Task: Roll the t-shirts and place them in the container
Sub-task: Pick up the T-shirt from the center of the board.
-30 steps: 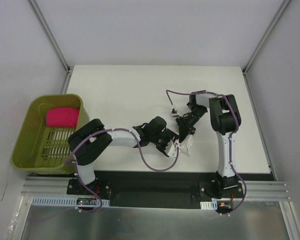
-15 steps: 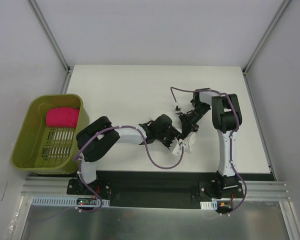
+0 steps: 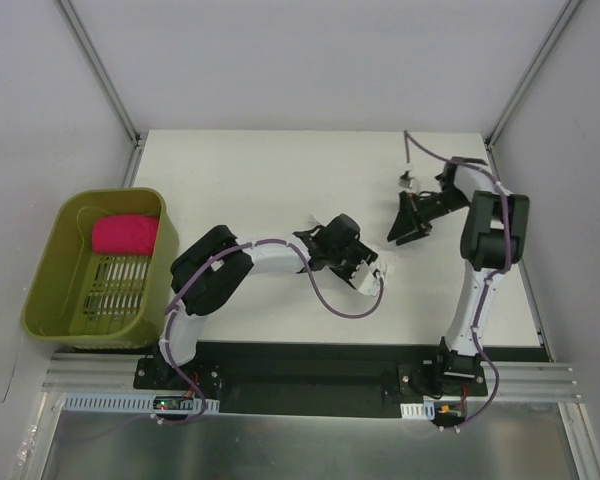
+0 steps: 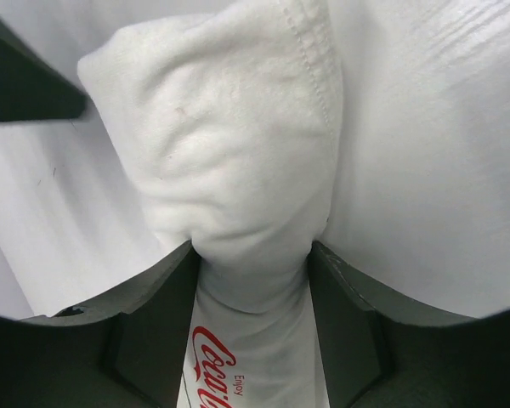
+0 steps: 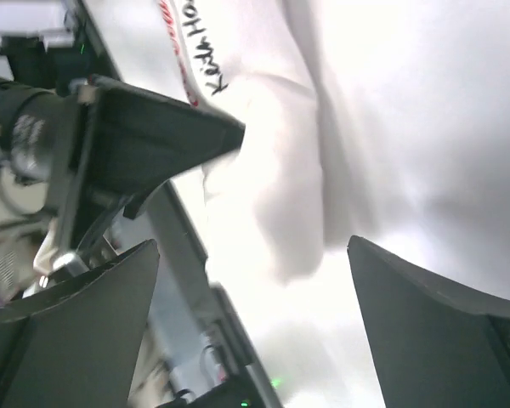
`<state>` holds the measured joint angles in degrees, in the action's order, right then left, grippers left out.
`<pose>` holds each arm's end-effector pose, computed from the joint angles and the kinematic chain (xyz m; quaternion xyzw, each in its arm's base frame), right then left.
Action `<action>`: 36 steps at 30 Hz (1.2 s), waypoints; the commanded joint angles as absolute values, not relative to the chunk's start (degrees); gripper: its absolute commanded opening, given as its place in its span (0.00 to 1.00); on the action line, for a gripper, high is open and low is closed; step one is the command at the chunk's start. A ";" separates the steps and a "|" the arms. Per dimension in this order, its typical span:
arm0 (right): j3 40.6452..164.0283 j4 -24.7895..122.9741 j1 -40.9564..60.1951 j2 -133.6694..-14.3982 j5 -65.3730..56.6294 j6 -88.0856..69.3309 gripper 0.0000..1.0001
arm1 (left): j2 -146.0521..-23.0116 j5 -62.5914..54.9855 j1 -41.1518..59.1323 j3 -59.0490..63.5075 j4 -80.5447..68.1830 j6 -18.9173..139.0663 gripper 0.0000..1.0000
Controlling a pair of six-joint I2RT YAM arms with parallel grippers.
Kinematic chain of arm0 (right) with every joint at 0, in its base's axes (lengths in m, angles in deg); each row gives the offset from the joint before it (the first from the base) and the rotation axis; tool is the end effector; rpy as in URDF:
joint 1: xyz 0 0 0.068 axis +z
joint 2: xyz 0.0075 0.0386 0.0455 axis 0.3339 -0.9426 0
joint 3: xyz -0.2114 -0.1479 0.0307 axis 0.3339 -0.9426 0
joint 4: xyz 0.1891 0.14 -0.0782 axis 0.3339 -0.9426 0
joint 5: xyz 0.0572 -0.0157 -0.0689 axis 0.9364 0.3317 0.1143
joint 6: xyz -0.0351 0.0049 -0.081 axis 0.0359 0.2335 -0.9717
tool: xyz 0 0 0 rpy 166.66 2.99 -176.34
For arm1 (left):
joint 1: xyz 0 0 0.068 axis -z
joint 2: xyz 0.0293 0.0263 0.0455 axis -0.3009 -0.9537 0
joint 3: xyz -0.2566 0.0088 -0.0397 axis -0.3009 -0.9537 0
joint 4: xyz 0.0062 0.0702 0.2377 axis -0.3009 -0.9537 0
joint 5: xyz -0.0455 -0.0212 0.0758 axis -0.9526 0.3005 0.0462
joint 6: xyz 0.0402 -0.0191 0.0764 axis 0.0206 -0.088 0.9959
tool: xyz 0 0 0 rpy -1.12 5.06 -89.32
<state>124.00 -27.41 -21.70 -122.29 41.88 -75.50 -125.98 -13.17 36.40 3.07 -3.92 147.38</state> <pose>0.3687 0.0494 0.1222 -0.3541 0.8081 0.4598 0.1012 0.2493 -0.3825 0.1259 0.8366 0.3211 -0.0563 0.4403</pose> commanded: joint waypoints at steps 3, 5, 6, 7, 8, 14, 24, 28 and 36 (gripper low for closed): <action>126.64 -45.23 -34.52 -107.57 47.74 -82.81 0.96 | -134.01 -13.21 34.87 11.35 -26.47 143.46 0.55; 126.02 -45.23 -38.39 -105.28 51.26 -81.59 0.96 | -135.50 -13.03 34.87 13.98 -29.02 144.25 0.57; 125.24 -45.32 -39.54 -104.49 52.31 -81.32 0.96 | -135.95 -13.12 34.96 14.87 -29.72 144.25 0.57; 124.62 -45.24 -41.03 -103.18 53.63 -81.14 0.96 | -136.30 -13.73 34.96 15.74 -31.82 144.34 0.58; 124.18 -45.23 -41.56 -102.21 53.90 -80.97 0.96 | -137.09 -14.17 34.87 17.84 -33.14 145.12 0.58; 119.43 -45.32 -42.10 -95.01 54.26 -82.90 0.96 | -145.42 -14.09 34.79 33.99 -52.44 146.54 0.46; 116.35 -45.23 -42.97 -89.64 57.42 -81.85 0.96 | -150.37 -12.33 34.96 43.88 -59.25 140.56 0.06; 116.09 -45.23 -42.97 -89.02 57.86 -81.32 0.96 | -150.10 -11.80 34.70 43.44 -59.52 139.86 0.00; 120.12 -45.23 -43.06 -87.09 55.23 -79.56 0.96 | -144.67 -10.83 34.00 40.19 -60.67 138.28 0.00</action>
